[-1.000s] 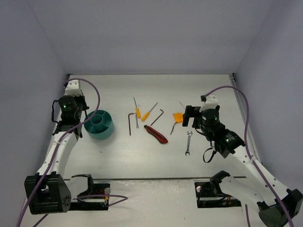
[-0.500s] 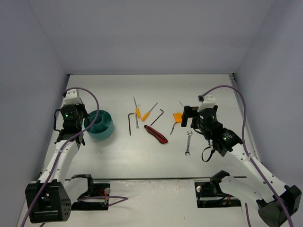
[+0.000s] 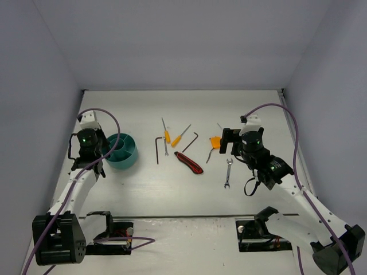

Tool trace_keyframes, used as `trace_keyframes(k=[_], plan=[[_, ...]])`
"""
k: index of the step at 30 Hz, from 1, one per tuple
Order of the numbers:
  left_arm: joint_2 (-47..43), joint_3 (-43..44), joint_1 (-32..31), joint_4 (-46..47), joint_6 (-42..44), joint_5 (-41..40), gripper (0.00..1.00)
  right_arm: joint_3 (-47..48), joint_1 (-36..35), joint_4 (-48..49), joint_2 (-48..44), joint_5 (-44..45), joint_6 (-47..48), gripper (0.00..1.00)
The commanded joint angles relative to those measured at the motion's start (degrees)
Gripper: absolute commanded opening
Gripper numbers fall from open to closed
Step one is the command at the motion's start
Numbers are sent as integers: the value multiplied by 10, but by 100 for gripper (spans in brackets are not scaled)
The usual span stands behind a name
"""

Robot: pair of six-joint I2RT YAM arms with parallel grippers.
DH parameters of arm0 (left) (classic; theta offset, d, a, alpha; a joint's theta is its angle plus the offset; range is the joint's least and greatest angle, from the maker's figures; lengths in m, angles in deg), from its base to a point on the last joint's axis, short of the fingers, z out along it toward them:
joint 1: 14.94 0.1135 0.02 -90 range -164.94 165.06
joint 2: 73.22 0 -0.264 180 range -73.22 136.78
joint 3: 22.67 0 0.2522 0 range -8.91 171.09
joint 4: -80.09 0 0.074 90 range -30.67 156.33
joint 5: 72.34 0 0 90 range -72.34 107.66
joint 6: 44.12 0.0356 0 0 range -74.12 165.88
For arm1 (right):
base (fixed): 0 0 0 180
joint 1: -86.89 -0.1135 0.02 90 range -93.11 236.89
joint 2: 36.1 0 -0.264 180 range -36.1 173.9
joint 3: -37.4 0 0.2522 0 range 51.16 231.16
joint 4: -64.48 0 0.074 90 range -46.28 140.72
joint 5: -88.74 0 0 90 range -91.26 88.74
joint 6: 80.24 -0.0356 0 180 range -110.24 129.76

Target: Sort the tools into containers

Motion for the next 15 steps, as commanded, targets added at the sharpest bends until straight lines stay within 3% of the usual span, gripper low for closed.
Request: trace_keyframes(k=[1, 6, 10, 15], plan=[[10, 26, -5, 1, -14, -25, 0, 0, -4, 43, -10, 11, -2, 100], [29, 52, -15, -46, -9, -49, 3, 0, -3, 42, -11, 13, -2, 100], [41, 67, -24, -67, -2, -54, 16, -1, -4, 42, -16, 19, -4, 100], [33, 83, -25, -83, -6, -57, 44, -1, -4, 42, -15, 18, -3, 100]])
